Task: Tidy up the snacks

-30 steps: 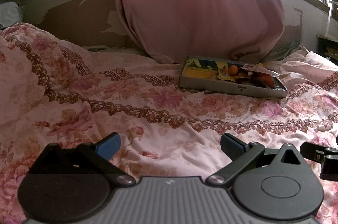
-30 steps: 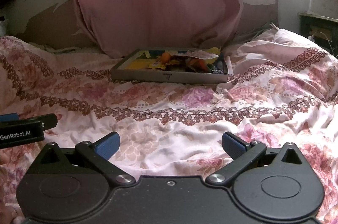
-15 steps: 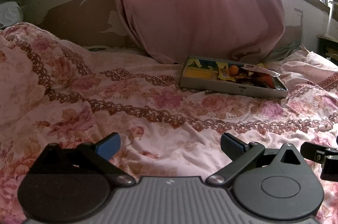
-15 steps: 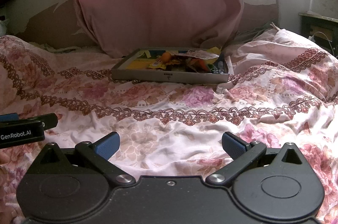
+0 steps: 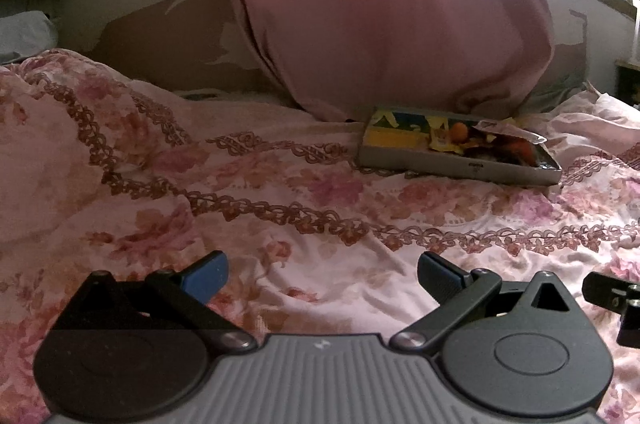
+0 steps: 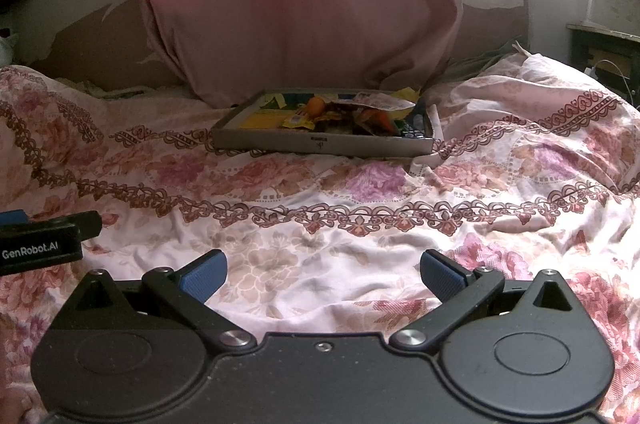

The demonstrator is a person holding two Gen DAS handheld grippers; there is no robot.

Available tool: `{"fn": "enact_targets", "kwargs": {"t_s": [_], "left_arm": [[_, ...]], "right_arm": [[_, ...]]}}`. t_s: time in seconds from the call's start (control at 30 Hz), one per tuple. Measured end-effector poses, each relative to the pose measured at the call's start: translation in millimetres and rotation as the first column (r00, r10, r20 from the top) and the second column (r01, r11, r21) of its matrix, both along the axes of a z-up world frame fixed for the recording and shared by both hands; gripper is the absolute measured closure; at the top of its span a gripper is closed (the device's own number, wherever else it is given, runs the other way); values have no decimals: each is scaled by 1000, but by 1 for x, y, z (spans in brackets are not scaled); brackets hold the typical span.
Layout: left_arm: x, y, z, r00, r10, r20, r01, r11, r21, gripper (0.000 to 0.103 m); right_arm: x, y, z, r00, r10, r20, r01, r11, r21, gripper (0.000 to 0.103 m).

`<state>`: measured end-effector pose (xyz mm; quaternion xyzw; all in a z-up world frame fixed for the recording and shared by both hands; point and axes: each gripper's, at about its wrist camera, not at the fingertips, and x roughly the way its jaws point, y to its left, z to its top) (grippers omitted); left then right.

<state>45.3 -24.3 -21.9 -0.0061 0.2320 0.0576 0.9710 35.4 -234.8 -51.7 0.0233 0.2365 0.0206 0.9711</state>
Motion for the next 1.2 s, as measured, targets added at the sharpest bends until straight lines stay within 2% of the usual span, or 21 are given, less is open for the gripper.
{"fn": "enact_targets", "kwargs": {"t_s": [1.2], "left_arm": [[-1,1,-3,1000,-9,-1,9,1000,21,0]], "right_arm": [[1,1,0,1000,-1,-4,1,1000,-2,1]]}}
